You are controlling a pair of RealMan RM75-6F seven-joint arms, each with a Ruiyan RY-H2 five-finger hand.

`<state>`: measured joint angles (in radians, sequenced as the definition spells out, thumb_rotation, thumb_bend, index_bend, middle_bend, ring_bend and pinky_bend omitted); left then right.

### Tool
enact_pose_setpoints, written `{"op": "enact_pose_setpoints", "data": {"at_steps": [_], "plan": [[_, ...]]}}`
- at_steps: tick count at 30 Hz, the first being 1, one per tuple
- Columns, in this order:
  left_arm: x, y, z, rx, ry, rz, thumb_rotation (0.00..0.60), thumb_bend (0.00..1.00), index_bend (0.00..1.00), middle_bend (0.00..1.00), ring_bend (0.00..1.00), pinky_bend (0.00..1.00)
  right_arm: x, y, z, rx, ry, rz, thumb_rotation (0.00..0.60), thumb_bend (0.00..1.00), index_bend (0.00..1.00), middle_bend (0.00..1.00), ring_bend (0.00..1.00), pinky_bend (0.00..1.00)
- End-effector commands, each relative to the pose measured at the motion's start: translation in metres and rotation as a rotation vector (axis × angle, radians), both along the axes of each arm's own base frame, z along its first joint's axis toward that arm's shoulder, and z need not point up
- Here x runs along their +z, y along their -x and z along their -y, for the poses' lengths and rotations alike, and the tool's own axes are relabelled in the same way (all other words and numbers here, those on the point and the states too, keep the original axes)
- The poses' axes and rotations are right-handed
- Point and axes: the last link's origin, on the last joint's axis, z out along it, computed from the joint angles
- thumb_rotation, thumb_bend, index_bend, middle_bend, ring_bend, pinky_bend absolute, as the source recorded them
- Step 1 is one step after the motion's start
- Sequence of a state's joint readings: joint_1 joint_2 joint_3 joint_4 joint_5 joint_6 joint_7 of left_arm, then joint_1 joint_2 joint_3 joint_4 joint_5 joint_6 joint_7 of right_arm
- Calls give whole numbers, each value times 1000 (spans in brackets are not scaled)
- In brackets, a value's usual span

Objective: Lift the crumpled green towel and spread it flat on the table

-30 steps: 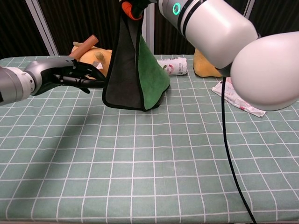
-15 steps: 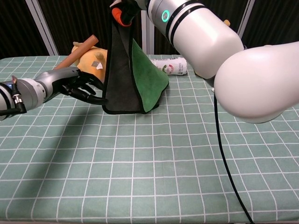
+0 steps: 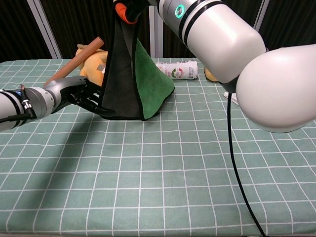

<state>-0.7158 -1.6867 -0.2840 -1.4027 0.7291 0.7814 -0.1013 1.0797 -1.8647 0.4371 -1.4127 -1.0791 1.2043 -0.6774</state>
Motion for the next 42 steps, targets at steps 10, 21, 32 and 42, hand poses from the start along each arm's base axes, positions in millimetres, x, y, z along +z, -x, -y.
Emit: {"op": "enact_pose_setpoints", "data": {"at_steps": [10, 21, 32, 42], "plan": [[15, 3, 0, 2, -122, 99, 600, 488, 804, 405, 250, 257, 5, 12, -12, -5, -78, 102, 600, 387, 682, 236, 0, 0], [67, 11, -12, -72, -242, 50, 600, 486, 808, 408, 250, 256, 34, 37, 8, -39, -124, 181, 600, 389, 682, 236, 0, 0], [102, 12, -42, -96, -391, -49, 600, 484, 808, 408, 250, 251, 58, 71, 43, -96, -216, 312, 600, 380, 683, 235, 0, 0], [120, 11, -57, -60, -522, -61, 600, 478, 808, 408, 250, 250, 73, 86, 65, -84, -238, 389, 600, 381, 685, 244, 0, 0]]}}
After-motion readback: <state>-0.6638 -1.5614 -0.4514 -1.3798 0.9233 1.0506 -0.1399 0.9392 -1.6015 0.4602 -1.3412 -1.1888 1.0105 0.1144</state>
